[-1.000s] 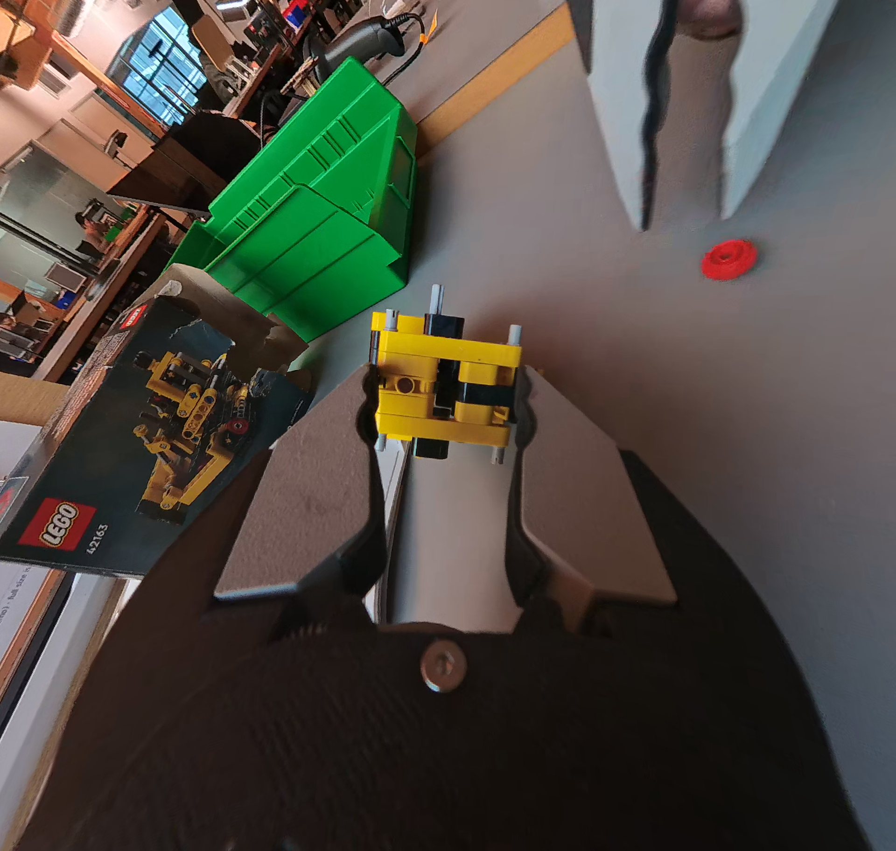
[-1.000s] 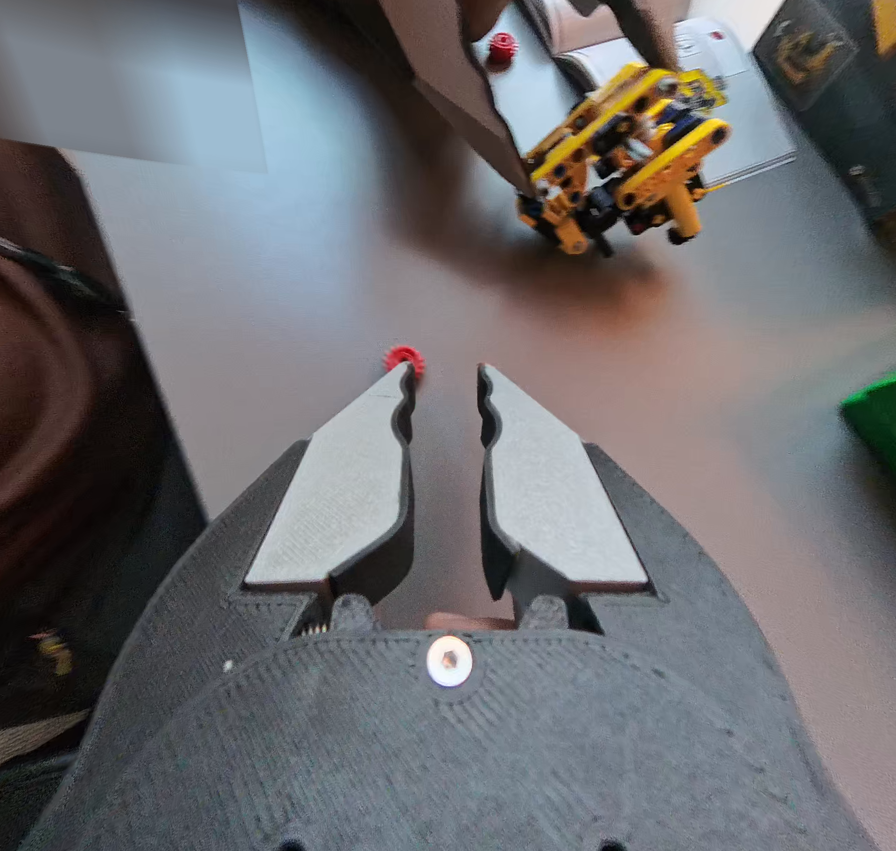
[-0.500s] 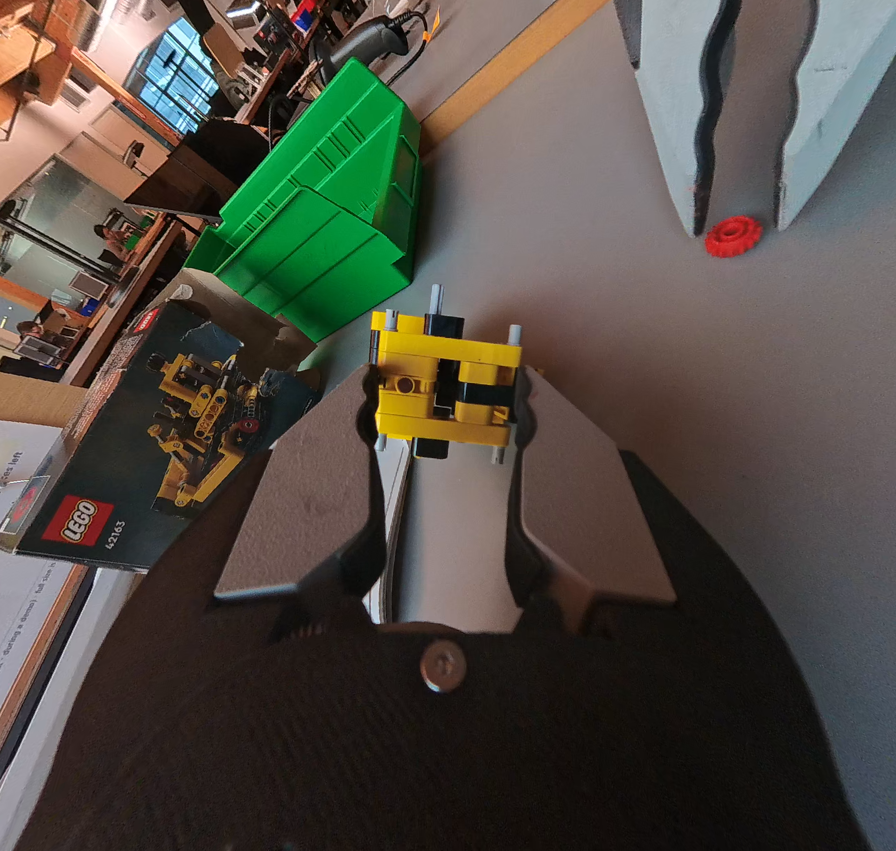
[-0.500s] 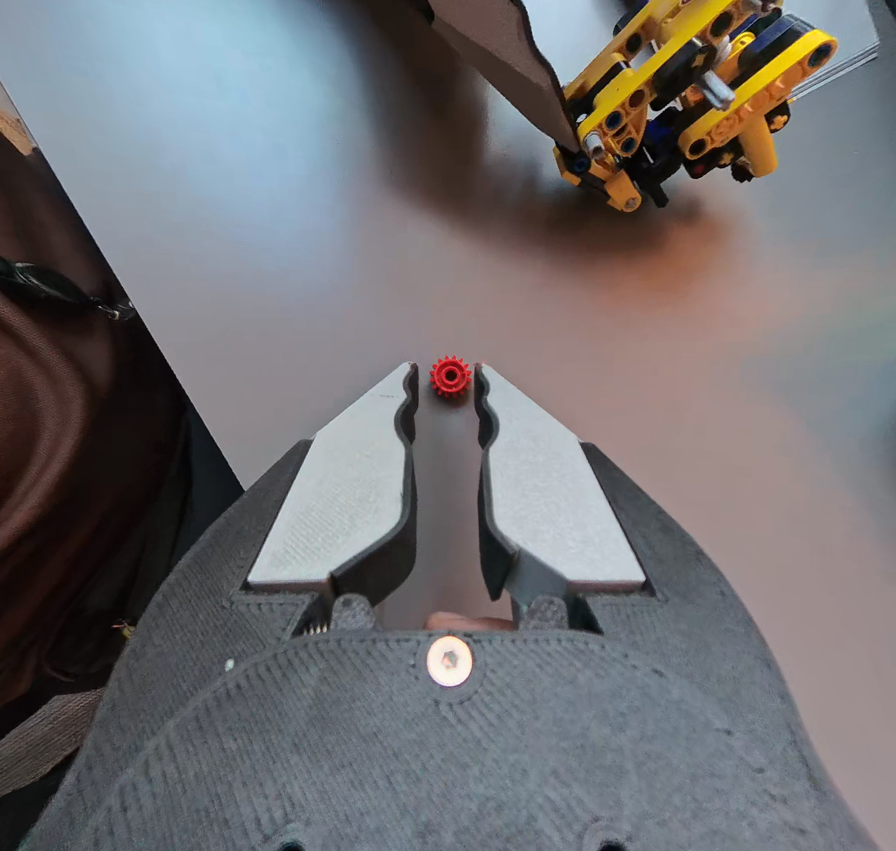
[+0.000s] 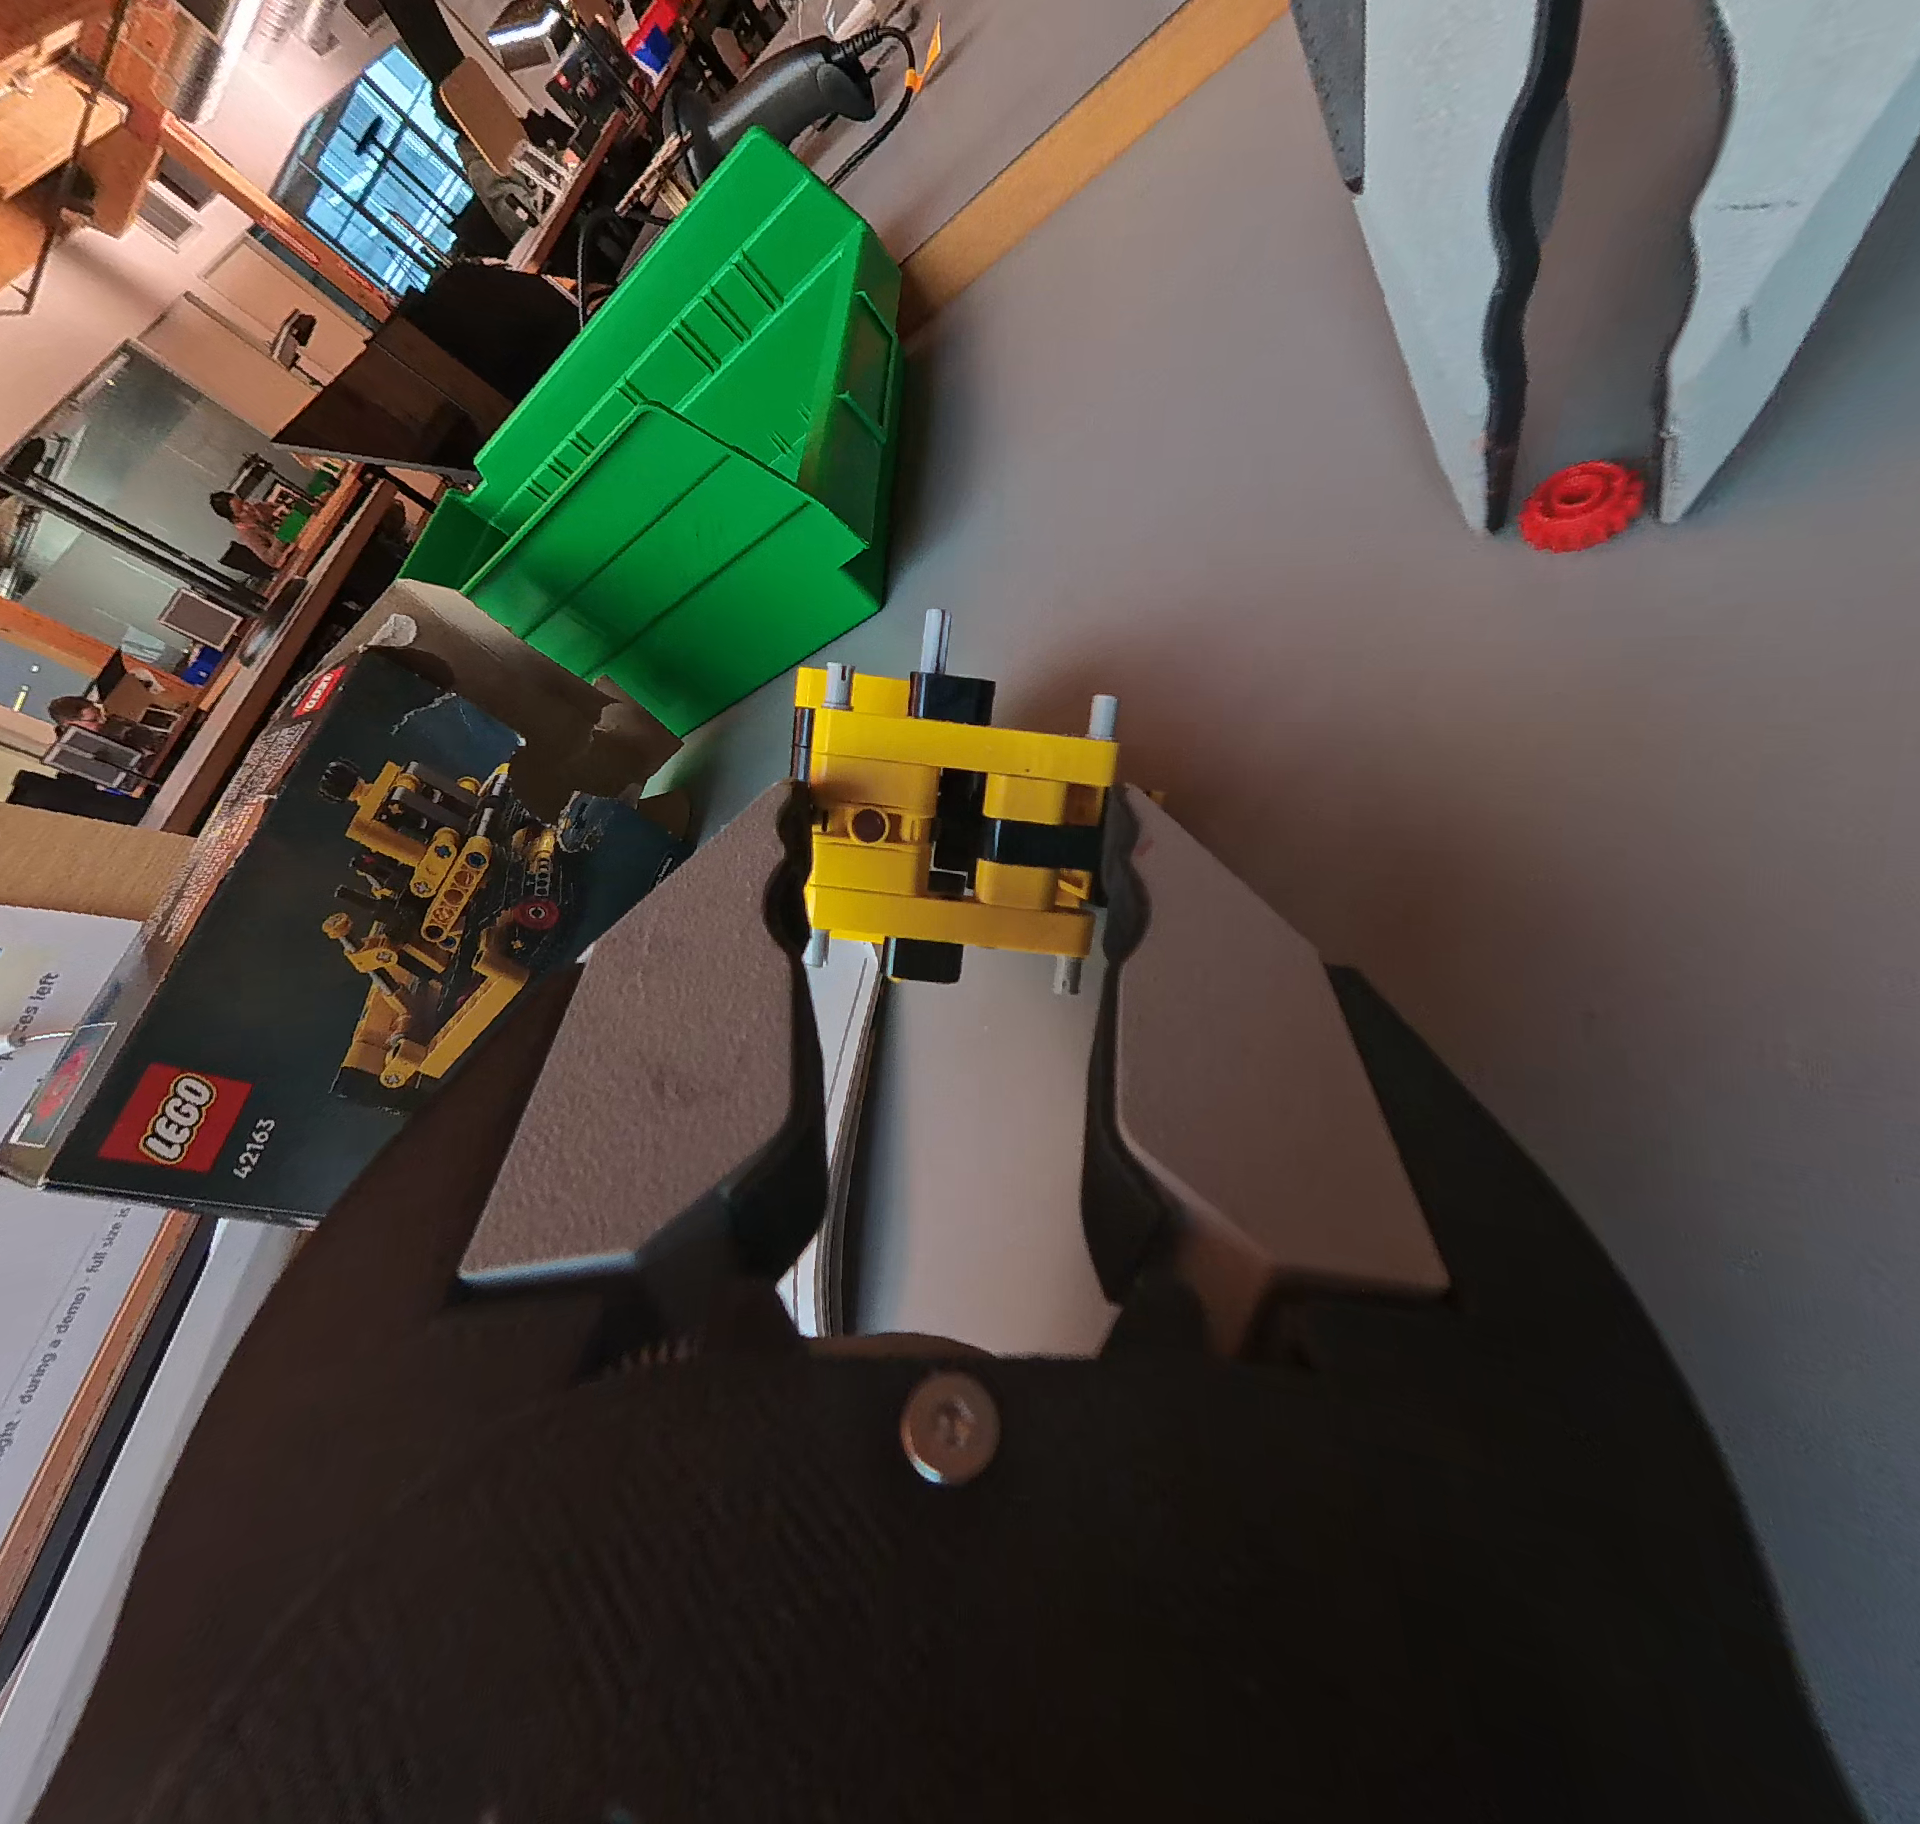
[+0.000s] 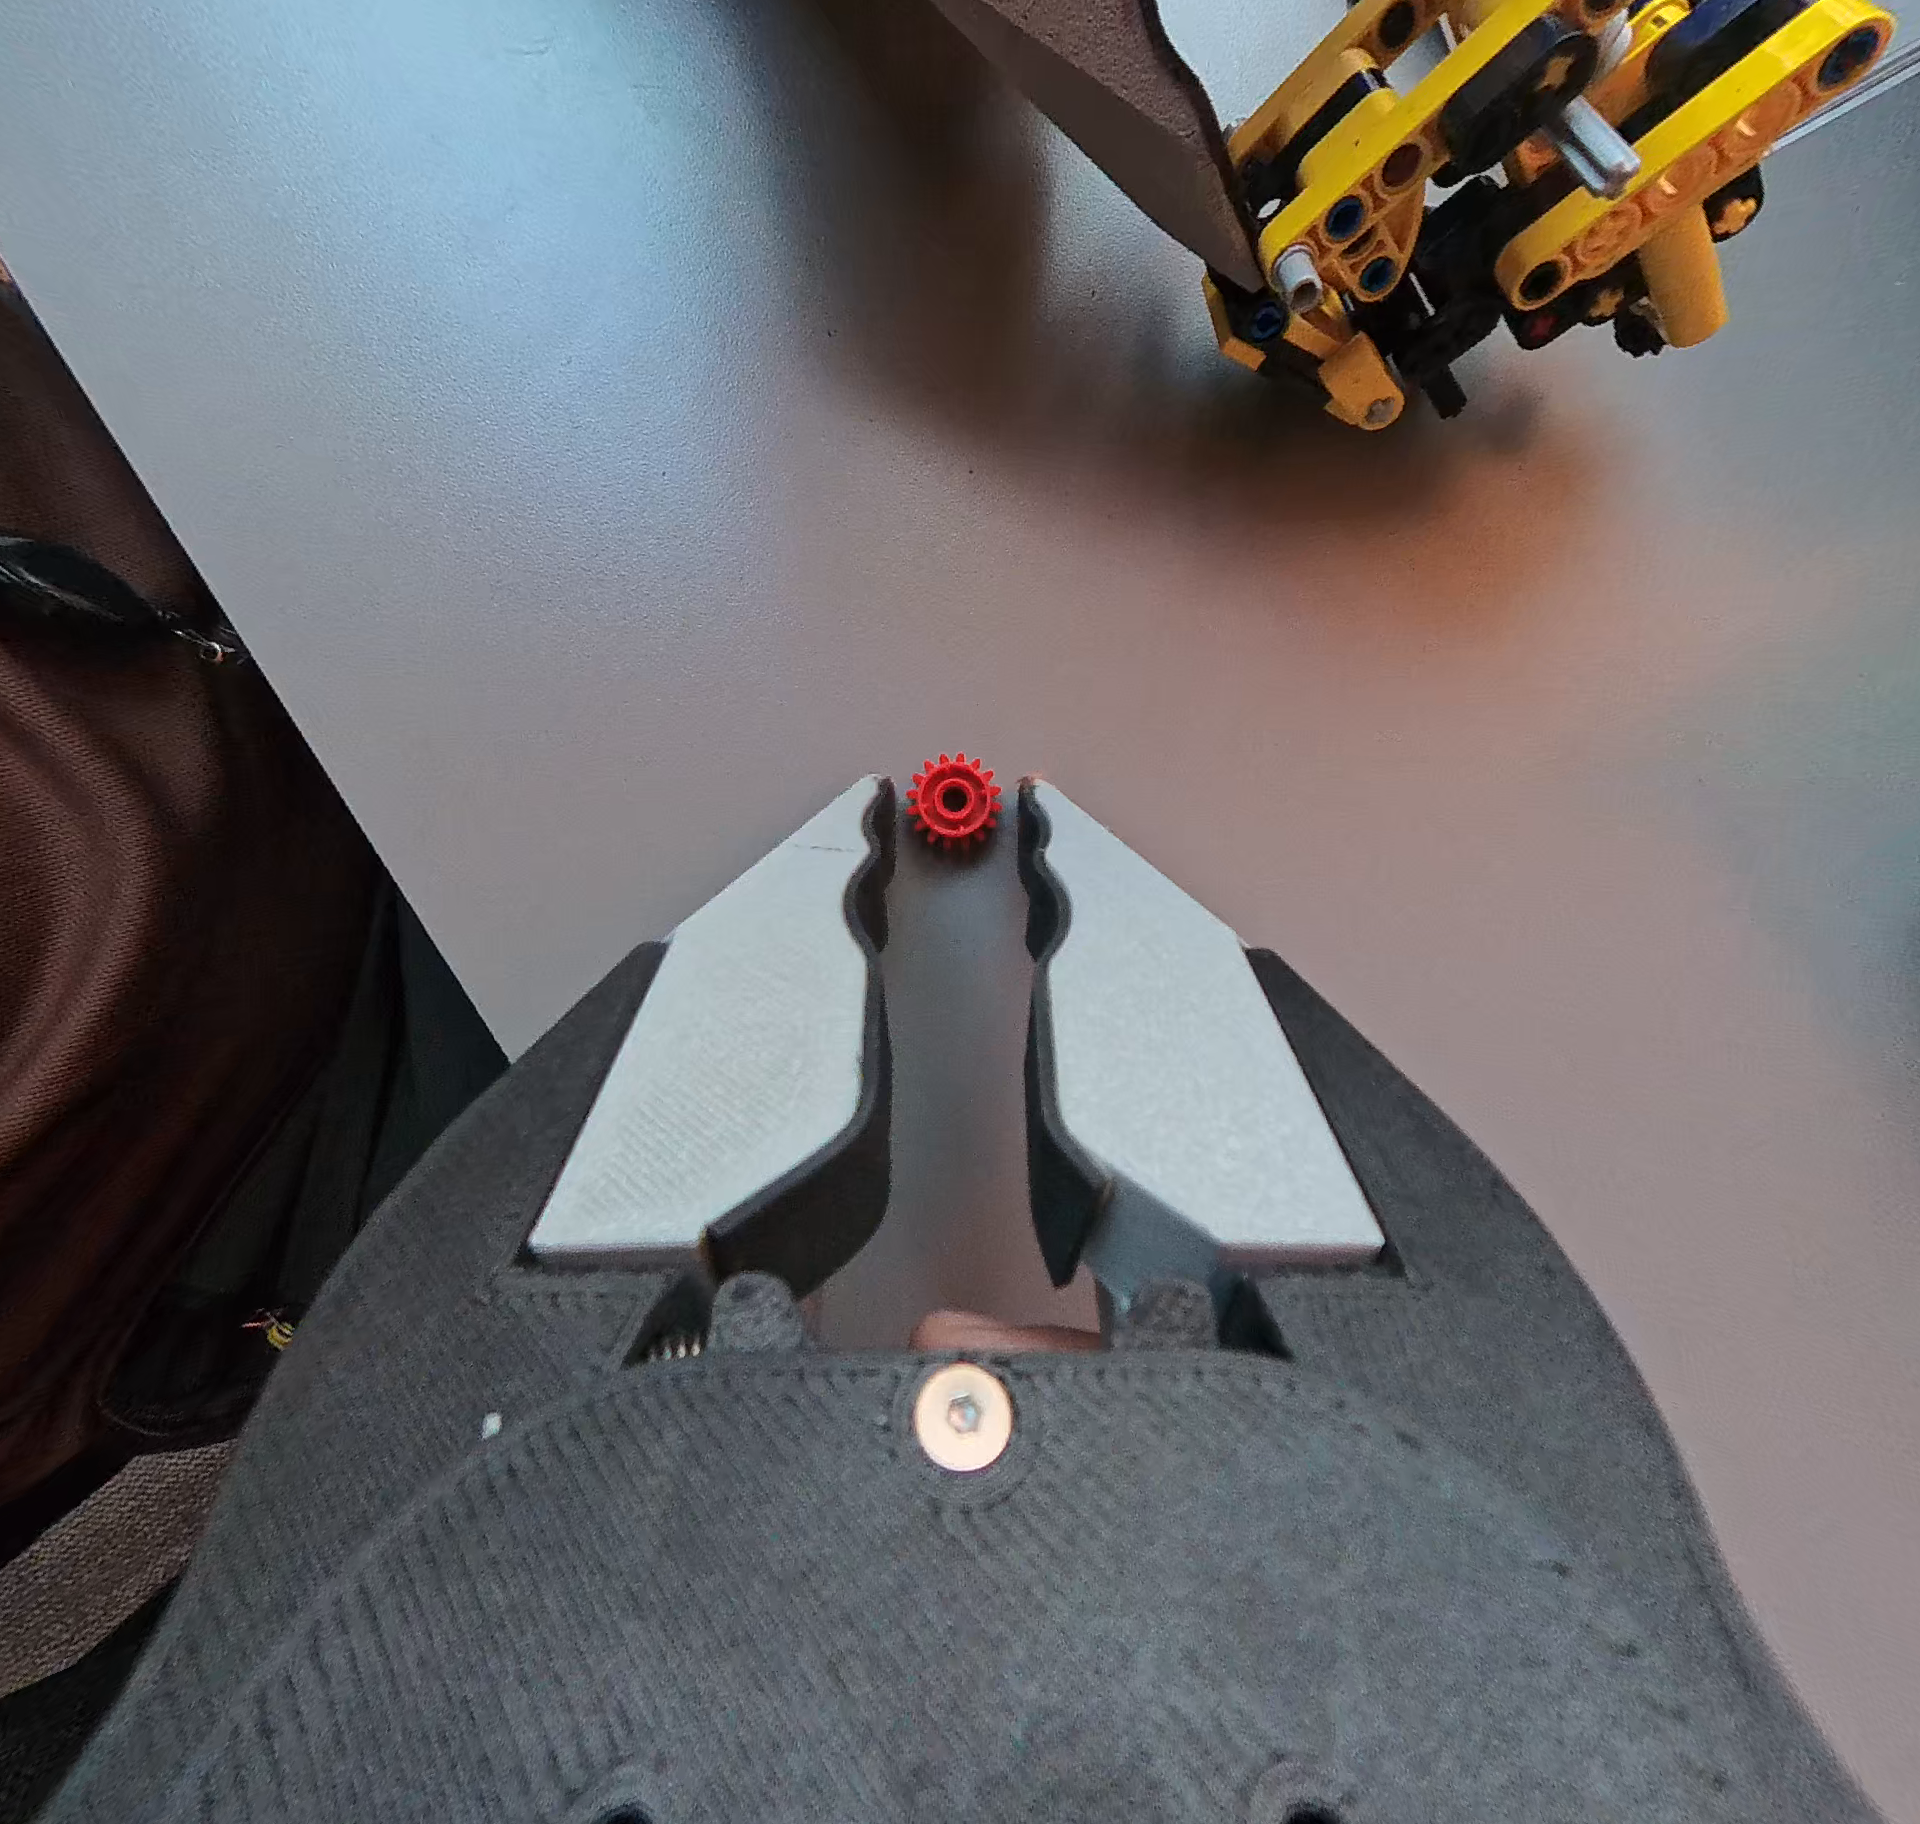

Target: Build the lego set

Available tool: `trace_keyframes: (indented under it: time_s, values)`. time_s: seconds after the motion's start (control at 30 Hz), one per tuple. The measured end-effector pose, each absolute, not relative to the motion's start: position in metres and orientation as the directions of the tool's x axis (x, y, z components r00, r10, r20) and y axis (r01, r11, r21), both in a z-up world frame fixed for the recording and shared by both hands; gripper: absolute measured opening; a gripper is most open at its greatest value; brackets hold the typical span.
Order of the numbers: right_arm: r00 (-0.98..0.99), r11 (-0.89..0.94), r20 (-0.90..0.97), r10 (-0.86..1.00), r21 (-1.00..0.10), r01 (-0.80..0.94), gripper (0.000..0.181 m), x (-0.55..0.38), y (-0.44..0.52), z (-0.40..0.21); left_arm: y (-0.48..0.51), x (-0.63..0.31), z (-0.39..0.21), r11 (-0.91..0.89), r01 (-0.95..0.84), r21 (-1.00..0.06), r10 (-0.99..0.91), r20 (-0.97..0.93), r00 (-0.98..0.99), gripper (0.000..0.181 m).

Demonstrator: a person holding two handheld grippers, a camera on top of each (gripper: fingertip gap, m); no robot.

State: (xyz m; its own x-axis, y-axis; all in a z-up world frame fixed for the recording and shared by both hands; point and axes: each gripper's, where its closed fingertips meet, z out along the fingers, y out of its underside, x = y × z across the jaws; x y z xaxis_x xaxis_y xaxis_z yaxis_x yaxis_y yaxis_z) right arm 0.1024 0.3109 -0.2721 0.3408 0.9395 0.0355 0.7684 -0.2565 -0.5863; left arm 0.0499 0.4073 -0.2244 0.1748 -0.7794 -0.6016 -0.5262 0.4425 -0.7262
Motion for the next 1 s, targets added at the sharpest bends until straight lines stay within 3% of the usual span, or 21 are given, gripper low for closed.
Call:
trace_keyframes:
  time_s: [0.03, 0.5, 0.67, 0.83, 1.0]
  values:
    - [0.338, -0.255, 0.035, 0.94, -0.585, 0.77, 0.016, 0.102, 0.31, -0.272, 0.408, 0.049, -0.221, 0.449, -0.515, -0.73, -0.772, -0.607, 0.187, 0.046]
    - [0.344, -0.251, 0.039, 0.938, -0.608, 0.753, 0.015, 0.1, 0.314, -0.272, 0.407, 0.049, -0.222, 0.444, -0.511, -0.736, -0.78, -0.598, 0.184, 0.046]
    - [0.372, -0.219, 0.076, 0.925, -0.693, 0.686, 0.015, 0.093, 0.328, -0.254, 0.408, 0.05, -0.222, 0.463, -0.518, -0.72, -0.759, -0.623, 0.187, 0.046]
    - [0.387, -0.044, 0.21, 0.898, -0.831, 0.555, 0.014, 0.077, 0.361, -0.222, 0.408, 0.049, -0.222, 0.45, -0.517, -0.728, -0.771, -0.609, 0.187, 0.046]
    - [0.297, 0.149, 0.336, 0.894, -0.847, 0.51, 0.014, 0.058, 0.375, -0.22, 0.408, 0.049, -0.222, 0.453, -0.517, -0.726, -0.771, -0.61, 0.183, 0.046]
